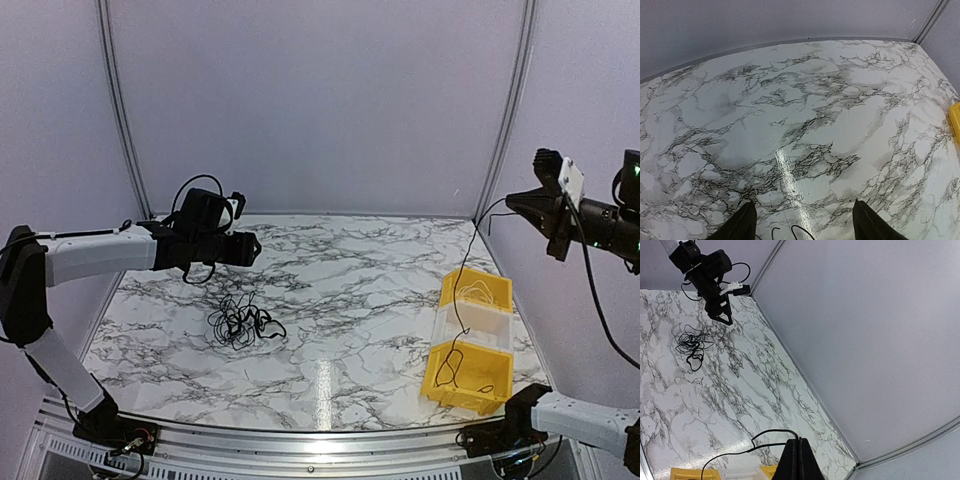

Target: Untangle the cables

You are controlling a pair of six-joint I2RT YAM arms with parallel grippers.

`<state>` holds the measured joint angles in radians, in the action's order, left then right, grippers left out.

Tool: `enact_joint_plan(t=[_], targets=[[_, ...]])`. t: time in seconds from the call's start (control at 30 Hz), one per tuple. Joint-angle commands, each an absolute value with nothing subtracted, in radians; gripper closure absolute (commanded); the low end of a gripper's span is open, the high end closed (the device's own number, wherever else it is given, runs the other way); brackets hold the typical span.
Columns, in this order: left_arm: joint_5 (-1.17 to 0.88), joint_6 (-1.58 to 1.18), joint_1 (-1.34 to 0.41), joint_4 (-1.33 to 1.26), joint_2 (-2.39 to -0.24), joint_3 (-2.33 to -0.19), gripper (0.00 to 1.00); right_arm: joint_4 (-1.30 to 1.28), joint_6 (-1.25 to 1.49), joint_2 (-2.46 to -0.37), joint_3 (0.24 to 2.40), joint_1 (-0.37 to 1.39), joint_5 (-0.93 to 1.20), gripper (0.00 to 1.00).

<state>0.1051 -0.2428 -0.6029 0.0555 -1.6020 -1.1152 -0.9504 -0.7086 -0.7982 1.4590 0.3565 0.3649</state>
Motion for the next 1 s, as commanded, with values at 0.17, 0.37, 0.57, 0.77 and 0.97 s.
enact_joint_plan(t=[0.17,0.37,0.57,0.77,0.97], targets=[[0.112,-0.235,-0.598,0.047,-1.572,-1.111,0.31,-1.086,-0.76,-0.714,1.422,0.35,0.331,1.0],[0.102,-0.236,-0.598,0.047,-1.574,-1.113,0.32,-1.179,-0.805,-0.632,1.31,0.35,0.287,1.0],[0.094,-0.238,-0.598,0.046,-1.571,-1.114,0.31,-1.233,-0.897,-0.562,1.132,0.35,0.252,1.0],[0.094,-0.238,-0.598,0.048,-1.556,-1.112,0.31,-1.202,-0.95,-0.55,0.929,0.349,0.214,1.0],[0.086,-0.239,-0.598,0.046,-1.546,-1.113,0.31,-1.152,-1.003,-0.564,0.79,0.35,0.173,1.0]])
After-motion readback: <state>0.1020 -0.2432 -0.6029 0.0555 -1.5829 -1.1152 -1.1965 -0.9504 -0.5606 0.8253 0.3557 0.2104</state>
